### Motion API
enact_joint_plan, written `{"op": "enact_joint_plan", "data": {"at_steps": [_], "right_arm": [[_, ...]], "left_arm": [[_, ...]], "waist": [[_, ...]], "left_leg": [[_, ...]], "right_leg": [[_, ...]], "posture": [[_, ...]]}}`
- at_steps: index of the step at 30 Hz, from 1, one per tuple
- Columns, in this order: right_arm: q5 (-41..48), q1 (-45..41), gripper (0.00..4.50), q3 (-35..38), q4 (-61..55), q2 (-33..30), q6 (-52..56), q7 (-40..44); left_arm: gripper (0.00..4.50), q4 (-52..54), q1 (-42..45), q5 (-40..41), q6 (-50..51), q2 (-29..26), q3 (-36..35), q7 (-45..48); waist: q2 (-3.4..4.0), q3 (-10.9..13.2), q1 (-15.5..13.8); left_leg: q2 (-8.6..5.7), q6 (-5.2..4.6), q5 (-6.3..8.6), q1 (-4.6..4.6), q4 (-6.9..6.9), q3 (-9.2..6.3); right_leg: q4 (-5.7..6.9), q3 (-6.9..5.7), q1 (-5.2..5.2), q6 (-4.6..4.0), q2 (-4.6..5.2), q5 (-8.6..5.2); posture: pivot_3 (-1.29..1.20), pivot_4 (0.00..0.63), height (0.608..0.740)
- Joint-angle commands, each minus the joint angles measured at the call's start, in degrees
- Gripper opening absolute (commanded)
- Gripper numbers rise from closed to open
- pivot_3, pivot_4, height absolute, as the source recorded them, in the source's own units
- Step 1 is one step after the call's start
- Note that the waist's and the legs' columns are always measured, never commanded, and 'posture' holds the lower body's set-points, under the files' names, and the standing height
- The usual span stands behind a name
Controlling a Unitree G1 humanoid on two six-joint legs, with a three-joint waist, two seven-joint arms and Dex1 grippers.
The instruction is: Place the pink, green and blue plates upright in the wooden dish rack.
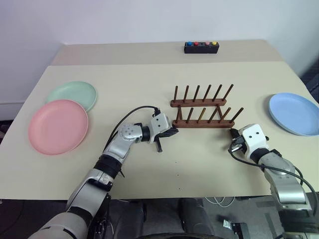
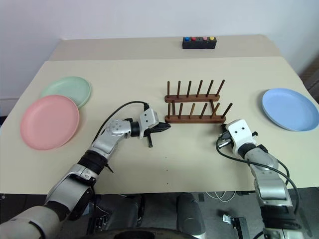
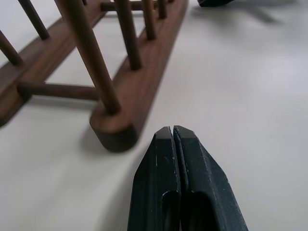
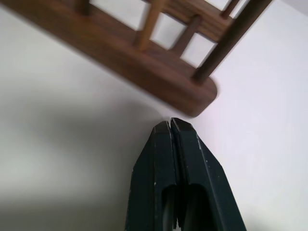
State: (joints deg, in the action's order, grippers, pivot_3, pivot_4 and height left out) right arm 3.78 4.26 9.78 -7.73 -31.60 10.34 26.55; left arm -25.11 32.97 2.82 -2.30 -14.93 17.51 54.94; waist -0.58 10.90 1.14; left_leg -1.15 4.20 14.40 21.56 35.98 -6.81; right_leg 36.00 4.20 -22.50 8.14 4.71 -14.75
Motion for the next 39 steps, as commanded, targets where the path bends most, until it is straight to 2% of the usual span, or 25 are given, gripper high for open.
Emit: {"op": "enact_joint_plan", "data": {"at_steps": [1,2,5,9,10,16,23,29,35,39], "right_arm": [[5.77,4.82,0.5,0.84,-10.76,-1.52,1.88,5.72],[7.24,6.11,0.81,0.77,-13.12,-1.78,2.4,7.15],[9.74,7.46,2.18,0.54,-18.04,-2.56,4.17,9.4],[13.24,6.9,4.34,-0.63,-22.58,-3.28,5.79,12.79],[13.75,6.29,4.48,-1.55,-23.46,-3.57,6.01,13.68],[13.65,0.88,4.48,-6.6,-21.71,-3.84,5.62,16.89],[12.8,-8.64,4.48,-12.83,-13.71,-2.94,2.53,22.01],[12.19,-14.16,4.48,-16.68,-7.08,-1.06,-0.66,25.1],[11.55,-16.7,4.48,-18.45,-4.28,0.53,-2.55,25.96],[11.44,-16.31,4.48,-18.2,-4.9,0.47,-2.75,26.03]], "left_arm": [[0.53,11.3,-4.11,6.68,7.79,-3.69,-4.34,3.09],[0.82,13.95,-5.33,8.34,10.25,-4.79,-5.32,3.69],[2.18,19.83,-8.04,11.88,15.57,-7.91,-8.54,3.59],[4.3,25.4,-10.4,15.29,20.65,-11.21,-13.57,1.48],[4.47,26.99,-11.02,16.01,21.75,-12.12,-15.29,0.42],[4.47,33.73,-14.54,19.7,26.95,-15.78,-24.78,-5.92],[4.47,41.83,-24.99,22.96,32.14,-22.44,-43.8,-14.94],[4.47,35.92,-29.85,17.47,35.49,-26.08,-57.37,-28.01],[4.47,32.89,-30.47,16.66,38.41,-25.59,-61.55,-35.0],[4.47,28.78,-29.84,16.96,42.1,-26.01,-60.52,-36.71]], "waist": [[0.03,0.02,0.04],[0.03,0.03,0.07],[0.02,0.05,0.05],[-0.02,0.07,-0.11],[-0.05,0.09,-0.11],[-0.21,0.19,0.0],[-0.47,0.36,0.31],[-0.54,0.39,-0.08],[-0.63,0.4,-0.15],[-0.62,0.4,-0.02]], "left_leg": [[0.0,0.0,0.0,0.02,0.01,0.0],[0.01,0.0,0.0,0.03,-0.01,0.0],[0.04,0.0,0.0,0.02,0.03,0.0],[0.04,0.0,0.01,0.01,0.13,0.0],[0.04,0.0,0.01,0.01,0.11,0.0],[0.06,0.01,0.01,0.04,0.05,0.0],[0.09,0.01,0.01,0.04,-0.05,0.01],[0.09,0.01,0.01,0.03,-0.03,0.02],[0.08,0.03,0.01,0.07,0.02,0.02],[0.08,0.03,0.01,0.05,-0.03,0.02]], "right_leg": [[0.0,0.01,-0.03,0.0,0.0,0.0],[0.02,0.01,-0.04,-0.01,0.0,-0.01],[0.03,0.0,-0.03,-0.03,-0.01,-0.01],[0.01,0.0,0.04,-0.18,0.0,-0.18],[0.01,0.0,0.03,-0.18,0.0,-0.18],[0.0,-0.01,-0.04,-0.23,0.0,-0.13],[0.0,-0.02,-0.12,-0.27,0.0,-0.14],[-0.01,-0.02,-0.12,-0.29,0.0,-0.14],[-0.03,-0.03,-0.12,-0.3,0.02,-0.14],[0.0,-0.04,-0.14,-0.3,0.01,-0.13]], "posture": [[0.0,0.15,0.74],[0.0,0.15,0.74],[0.0,0.15,0.74],[0.0,0.15,0.74],[0.0,0.15,0.74],[0.0,0.15,0.74],[0.0,0.15,0.74],[0.0,0.15,0.74],[0.0,0.15,0.74],[0.0,0.15,0.74]]}}
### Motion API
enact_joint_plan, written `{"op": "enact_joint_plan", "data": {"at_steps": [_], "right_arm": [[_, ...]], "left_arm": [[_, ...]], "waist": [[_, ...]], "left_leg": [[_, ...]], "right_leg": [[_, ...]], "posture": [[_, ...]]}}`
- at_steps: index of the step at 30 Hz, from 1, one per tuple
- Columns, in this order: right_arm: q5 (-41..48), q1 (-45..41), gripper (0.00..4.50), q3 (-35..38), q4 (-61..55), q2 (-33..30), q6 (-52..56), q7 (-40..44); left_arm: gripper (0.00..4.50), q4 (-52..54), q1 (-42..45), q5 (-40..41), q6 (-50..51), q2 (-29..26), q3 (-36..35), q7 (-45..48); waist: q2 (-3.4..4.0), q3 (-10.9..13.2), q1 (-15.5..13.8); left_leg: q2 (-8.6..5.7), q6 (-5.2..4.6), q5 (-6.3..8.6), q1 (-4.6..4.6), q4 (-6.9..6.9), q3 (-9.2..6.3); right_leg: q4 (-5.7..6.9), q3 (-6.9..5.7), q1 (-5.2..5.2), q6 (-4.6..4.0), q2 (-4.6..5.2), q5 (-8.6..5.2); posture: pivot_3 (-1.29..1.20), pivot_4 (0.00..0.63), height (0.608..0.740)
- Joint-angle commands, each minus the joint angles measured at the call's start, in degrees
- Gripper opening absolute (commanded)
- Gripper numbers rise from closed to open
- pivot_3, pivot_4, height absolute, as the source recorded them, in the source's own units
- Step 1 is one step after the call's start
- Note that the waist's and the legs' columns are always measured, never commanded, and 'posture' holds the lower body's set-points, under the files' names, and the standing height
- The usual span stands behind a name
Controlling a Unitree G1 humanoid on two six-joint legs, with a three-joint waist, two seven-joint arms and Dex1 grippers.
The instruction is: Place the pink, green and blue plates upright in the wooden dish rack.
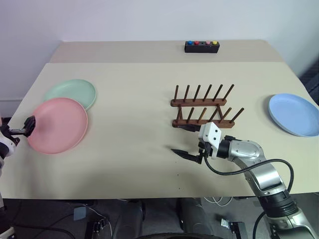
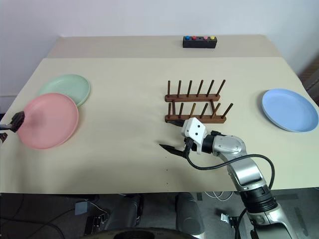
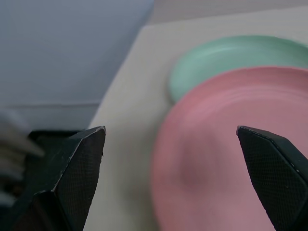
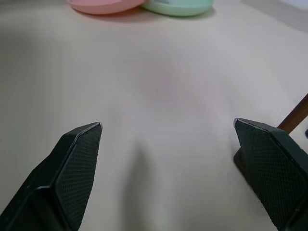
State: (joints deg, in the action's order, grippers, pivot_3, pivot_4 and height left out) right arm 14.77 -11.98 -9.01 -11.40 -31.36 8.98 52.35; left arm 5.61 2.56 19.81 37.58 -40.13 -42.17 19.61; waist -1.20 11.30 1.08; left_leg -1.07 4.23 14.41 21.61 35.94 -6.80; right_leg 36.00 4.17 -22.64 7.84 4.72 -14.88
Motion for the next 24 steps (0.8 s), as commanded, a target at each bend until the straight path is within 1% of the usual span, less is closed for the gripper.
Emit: {"op": "enact_joint_plan", "data": {"at_steps": [1,5,10,11,13,18,19,20,21,24], "right_arm": [[0.41,0.28,4.48,0.69,-1.58,0.16,-1.41,0.1],[0.46,2.17,4.48,1.78,-3.11,-0.4,-1.21,-0.82],[0.33,3.64,4.48,2.48,-4.41,-0.72,-0.99,-1.86],[0.29,3.89,4.5,2.57,-4.63,-0.76,-0.96,-2.07],[0.26,4.68,4.5,3.15,-5.24,-0.94,-0.94,-2.74],[0.28,5.77,4.5,3.66,-6.08,-1.16,-0.88,-3.65],[0.28,5.82,4.5,3.67,-6.12,-1.16,-0.87,-3.68],[0.29,5.91,4.5,3.72,-6.14,-1.2,-0.97,-3.71],[0.32,5.96,4.5,3.75,-6.13,-1.23,-1.06,-3.73],[0.37,6.01,4.5,3.83,-6.02,-1.33,-1.28,-3.65]], "left_arm": [[4.47,-2.95,0.95,0.4,2.93,-0.87,-0.42,-1.18],[4.47,-8.76,4.89,1.84,4.53,-0.47,1.5,-1.07],[4.47,-14.62,9.07,1.88,3.14,-0.35,4.63,0.18],[4.24,-15.38,9.64,1.84,2.6,-0.33,5.0,0.12],[3.59,-16.72,10.89,2.17,1.47,0.05,5.63,0.49],[1.1,-18.21,10.69,2.24,0.47,0.02,6.21,1.06],[0.53,-18.36,10.61,2.41,0.18,0.02,6.17,1.29],[0.1,-18.25,10.18,2.72,-0.36,0.13,6.09,2.01],[0.04,-17.97,9.59,3.07,-1.5,0.31,6.01,2.96],[0.04,-16.68,8.25,4.32,-4.55,0.98,5.65,4.95]], "waist": [[-0.01,0.0,0.08],[-0.03,-0.02,-0.15],[-0.05,-0.02,0.06],[-0.05,-0.03,0.14],[-0.06,-0.03,0.15],[-0.06,-0.03,0.09],[-0.06,-0.03,0.07],[-0.06,-0.03,0.07],[-0.04,-0.04,0.04],[-0.03,-0.05,0.04]], "left_leg": [[0.0,0.0,0.0,0.0,-0.01,0.0],[0.0,0.0,0.0,0.02,0.01,0.0],[0.0,0.01,0.0,0.02,0.03,0.0],[0.0,0.01,0.0,0.02,0.01,0.01],[0.0,0.01,0.0,0.02,-0.03,0.01],[0.0,0.02,0.0,0.03,-0.04,0.02],[0.0,0.01,0.0,0.03,-0.04,0.02],[0.0,0.01,0.0,0.02,-0.04,0.02],[0.0,0.02,0.0,0.01,-0.03,0.02],[0.0,0.02,0.0,-0.01,-0.03,0.03]], "right_leg": [[0.0,0.0,-0.01,0.0,0.0,0.0],[0.0,-0.02,-0.02,0.01,0.0,0.01],[0.01,-0.02,-0.02,0.0,0.0,0.02],[0.01,-0.02,-0.02,0.01,0.0,0.02],[0.01,-0.02,-0.06,0.03,0.0,0.03],[0.01,-0.01,-0.07,0.16,0.01,0.11],[0.01,-0.01,-0.07,0.16,0.01,0.11],[0.01,-0.01,-0.07,0.13,0.01,0.09],[0.02,-0.01,-0.06,0.04,0.01,0.04],[0.0,-0.01,-0.02,0.0,0.03,0.02]], "posture": [[0.0,0.15,0.74],[0.0,0.15,0.74],[0.0,0.15,0.74],[0.0,0.15,0.74],[0.0,0.15,0.74],[0.0,0.15,0.74],[0.0,0.15,0.74],[0.0,0.15,0.74],[0.0,0.15,0.74],[0.0,0.15,0.74]]}}
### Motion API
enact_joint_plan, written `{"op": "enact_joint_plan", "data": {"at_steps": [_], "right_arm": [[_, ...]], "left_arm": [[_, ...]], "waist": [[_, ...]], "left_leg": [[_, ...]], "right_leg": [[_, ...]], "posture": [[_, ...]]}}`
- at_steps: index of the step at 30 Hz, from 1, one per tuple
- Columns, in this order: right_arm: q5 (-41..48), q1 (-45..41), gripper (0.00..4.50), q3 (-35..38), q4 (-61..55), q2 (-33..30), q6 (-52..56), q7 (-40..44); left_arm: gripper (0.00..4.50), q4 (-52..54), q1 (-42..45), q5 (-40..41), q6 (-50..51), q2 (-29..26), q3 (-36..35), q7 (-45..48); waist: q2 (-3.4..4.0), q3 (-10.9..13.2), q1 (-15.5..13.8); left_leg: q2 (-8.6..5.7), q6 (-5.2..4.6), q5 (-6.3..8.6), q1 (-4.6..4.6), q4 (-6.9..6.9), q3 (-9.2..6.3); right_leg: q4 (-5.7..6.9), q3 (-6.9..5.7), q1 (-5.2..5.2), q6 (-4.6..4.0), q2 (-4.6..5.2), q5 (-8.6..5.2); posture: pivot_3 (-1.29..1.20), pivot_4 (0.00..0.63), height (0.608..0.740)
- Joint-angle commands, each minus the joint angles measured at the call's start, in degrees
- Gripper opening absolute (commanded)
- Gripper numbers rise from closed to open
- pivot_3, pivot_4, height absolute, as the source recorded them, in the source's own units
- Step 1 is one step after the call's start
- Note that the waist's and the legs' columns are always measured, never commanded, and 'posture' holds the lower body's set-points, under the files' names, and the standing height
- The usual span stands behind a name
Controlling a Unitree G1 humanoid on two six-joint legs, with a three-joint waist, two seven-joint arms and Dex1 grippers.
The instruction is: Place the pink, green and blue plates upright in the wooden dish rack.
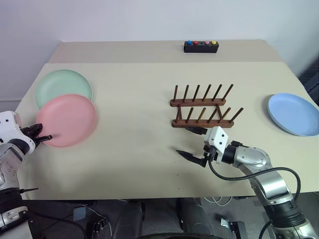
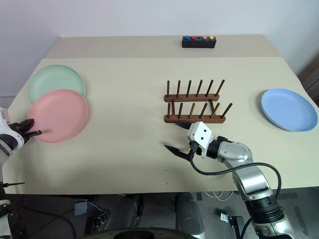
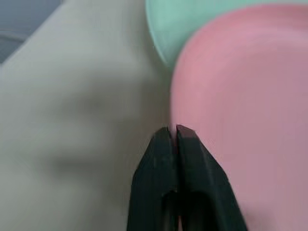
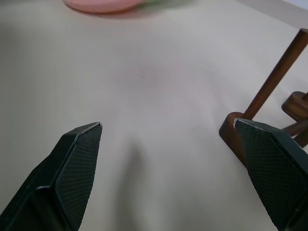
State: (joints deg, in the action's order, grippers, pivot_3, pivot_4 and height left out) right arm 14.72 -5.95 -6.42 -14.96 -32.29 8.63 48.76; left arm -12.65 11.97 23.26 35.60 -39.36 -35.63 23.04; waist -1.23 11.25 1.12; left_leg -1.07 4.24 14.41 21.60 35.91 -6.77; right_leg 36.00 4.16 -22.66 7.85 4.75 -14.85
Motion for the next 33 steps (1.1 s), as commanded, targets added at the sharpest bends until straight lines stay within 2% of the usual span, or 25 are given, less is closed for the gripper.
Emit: {"op": "enact_joint_plan", "data": {"at_steps": [1,4,8,14,16,21,28,33], "right_arm": [[0.42,-0.04,4.5,1.25,-2.4,-0.44,-1.0,-0.01],[0.57,-0.66,4.5,1.39,-2.12,-0.78,-1.28,0.52],[0.37,-1.31,4.5,1.47,-2.26,-1.27,-1.6,0.98],[-0.15,-4.94,4.5,2.12,-4.74,-2.27,-1.5,0.41],[-0.95,-7.47,4.5,2.36,-5.61,-2.32,-1.49,-0.68],[-8.29,-14.55,4.5,1.08,-6.02,-2.26,-3.58,-5.03],[-23.42,-25.43,4.5,-4.52,-2.08,0.71,-7.52,-13.35],[-30.9,-28.56,4.5,-9.06,1.22,2.13,-10.8,-15.4]], "left_arm": [[0.04,2.24,-1.47,1.47,-3.41,0.51,-1.11,2.14],[0.04,7.54,-2.88,5.29,-6.07,2.26,-2.21,5.3],[0.04,11.83,-1.64,9.21,-6.14,3.68,-3.75,4.88],[0.04,18.64,7.81,11.41,-6.32,4.08,-0.4,0.42],[0.04,19.91,12.72,9.88,-7.04,4.51,2.62,-1.46],[0.04,22.66,21.59,6.2,-8.3,7.05,10.96,-5.71],[0.04,27.19,26.06,0.4,-9.27,13.36,22.17,-10.09],[0.04,29.98,28.19,-1.53,-8.02,18.55,26.42,-13.79]], "waist": [[-0.01,0.0,-0.01],[-0.01,0.0,-0.12],[-0.02,0.01,-0.21],[-0.09,0.04,-0.23],[-0.08,0.04,-0.18],[-0.09,0.04,-0.08],[-0.08,0.05,0.01],[-0.08,0.05,-0.17]], "left_leg": [[0.0,0.0,0.0,0.0,0.0,0.0],[0.0,0.0,0.0,0.02,0.01,0.0],[0.0,0.01,0.0,0.04,0.04,-0.01],[0.0,0.02,-0.01,0.28,0.21,-0.06],[-0.02,0.03,-0.01,0.27,0.19,-0.04],[-0.03,0.05,-0.03,0.42,0.21,-0.07],[-0.02,0.15,-0.1,0.81,0.16,-0.07],[-0.04,0.15,-0.1,0.87,0.17,-0.07]], "right_leg": [[0.0,0.0,0.0,0.0,0.0,0.0],[0.0,0.0,0.0,0.0,0.01,0.0],[-0.01,-0.01,0.0,-0.01,0.02,0.0],[-0.01,-0.05,-0.1,0.0,0.0,0.04],[-0.04,-0.04,-0.09,0.17,0.01,0.12],[-0.02,-0.06,-0.23,0.21,-0.01,0.15],[0.13,-0.04,-0.78,0.17,-0.03,0.17],[0.06,-0.05,-0.77,0.18,-0.02,0.18]], "posture": [[0.0,0.15,0.74],[0.0,0.15,0.74],[0.0,0.15,0.74],[0.0,0.15,0.74],[0.0,0.15,0.74],[0.0,0.15,0.74],[0.0,0.15,0.74],[0.0,0.15,0.74]]}}
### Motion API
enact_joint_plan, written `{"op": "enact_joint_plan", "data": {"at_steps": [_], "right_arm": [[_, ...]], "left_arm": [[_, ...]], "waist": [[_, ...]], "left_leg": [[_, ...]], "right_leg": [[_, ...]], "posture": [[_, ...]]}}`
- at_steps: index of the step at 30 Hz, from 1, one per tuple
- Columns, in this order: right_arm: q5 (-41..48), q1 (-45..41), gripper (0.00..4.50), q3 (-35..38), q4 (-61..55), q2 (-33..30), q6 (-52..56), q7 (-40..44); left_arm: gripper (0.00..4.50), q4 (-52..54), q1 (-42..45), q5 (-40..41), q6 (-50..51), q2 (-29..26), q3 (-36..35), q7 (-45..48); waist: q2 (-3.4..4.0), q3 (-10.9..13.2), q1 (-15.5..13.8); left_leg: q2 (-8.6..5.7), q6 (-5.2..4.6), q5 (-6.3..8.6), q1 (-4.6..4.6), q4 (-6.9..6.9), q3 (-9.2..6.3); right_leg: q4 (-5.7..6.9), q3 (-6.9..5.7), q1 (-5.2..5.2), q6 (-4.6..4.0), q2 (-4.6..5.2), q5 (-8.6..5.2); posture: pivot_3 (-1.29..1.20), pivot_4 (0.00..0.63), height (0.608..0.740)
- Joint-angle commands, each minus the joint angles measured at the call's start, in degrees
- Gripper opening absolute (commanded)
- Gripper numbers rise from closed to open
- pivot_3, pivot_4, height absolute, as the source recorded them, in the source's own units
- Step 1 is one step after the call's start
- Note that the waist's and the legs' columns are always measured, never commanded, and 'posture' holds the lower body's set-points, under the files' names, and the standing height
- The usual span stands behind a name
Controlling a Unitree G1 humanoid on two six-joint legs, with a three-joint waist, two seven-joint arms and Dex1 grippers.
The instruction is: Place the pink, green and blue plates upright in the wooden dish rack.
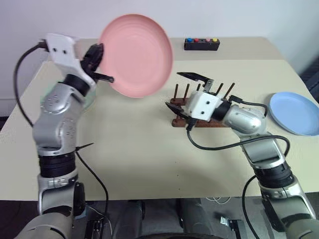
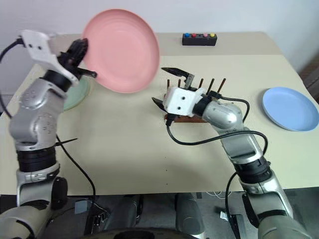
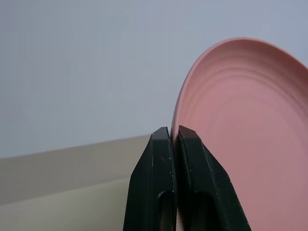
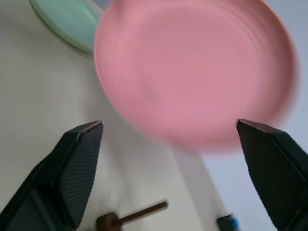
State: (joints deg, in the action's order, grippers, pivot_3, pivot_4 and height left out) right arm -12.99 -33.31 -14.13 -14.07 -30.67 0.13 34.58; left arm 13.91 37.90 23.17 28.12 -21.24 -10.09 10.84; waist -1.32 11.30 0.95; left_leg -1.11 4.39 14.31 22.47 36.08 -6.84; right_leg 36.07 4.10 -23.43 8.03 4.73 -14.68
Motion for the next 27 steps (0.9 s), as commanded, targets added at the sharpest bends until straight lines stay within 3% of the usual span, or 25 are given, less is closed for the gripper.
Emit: {"op": "enact_joint_plan", "data": {"at_steps": [1,12,15,22,27], "right_arm": [[-4.19,-1.49,4.5,-1.79,0.79,0.59,-2.88,-1.5],[-13.57,-4.7,4.5,-4.5,7.53,1.63,-7.67,-4.89],[-14.92,-4.62,3.61,-4.31,8.42,1.46,-8.52,-5.41],[-18.29,-4.67,0.03,-4.58,8.68,1.35,-10.59,-7.1],[-21.92,-4.12,0.03,-4.29,8.59,0.83,-12.43,-9.69]], "left_arm": [[0.04,3.5,2.62,-1.78,-0.38,0.85,1.39,-1.8],[0.04,4.12,5.42,-0.54,1.27,5.53,3.18,-1.96],[0.0,4.68,5.38,-0.95,1.8,6.37,3.65,-2.1],[0.0,4.48,5.51,-0.91,2.26,7.73,3.75,-2.21],[0.0,3.85,5.95,1.42,2.48,10.0,1.77,-3.02]], "waist": [[0.0,0.0,0.01],[0.01,0.0,0.14],[0.01,0.01,0.12],[0.01,0.01,0.26],[0.01,0.01,0.11]], "left_leg": [[0.0,0.0,0.0,0.0,-0.01,0.0],[-0.01,0.04,-0.03,-0.03,0.03,0.0],[-0.01,0.04,-0.03,-0.03,0.01,0.0],[-0.01,0.04,-0.03,-0.03,0.02,0.0],[-0.01,0.04,-0.03,-0.03,0.03,0.0]], "right_leg": [[0.01,0.0,0.0,0.0,0.0,0.0],[0.04,0.01,0.02,0.0,-0.01,0.0],[0.03,0.01,0.02,0.0,-0.01,0.0],[0.04,0.01,0.02,0.0,-0.01,0.01],[0.04,0.01,0.02,0.0,-0.01,0.01]], "posture": [[0.0,0.15,0.74],[0.0,0.15,0.74],[0.0,0.15,0.74],[0.0,0.15,0.74],[0.0,0.15,0.74]]}}
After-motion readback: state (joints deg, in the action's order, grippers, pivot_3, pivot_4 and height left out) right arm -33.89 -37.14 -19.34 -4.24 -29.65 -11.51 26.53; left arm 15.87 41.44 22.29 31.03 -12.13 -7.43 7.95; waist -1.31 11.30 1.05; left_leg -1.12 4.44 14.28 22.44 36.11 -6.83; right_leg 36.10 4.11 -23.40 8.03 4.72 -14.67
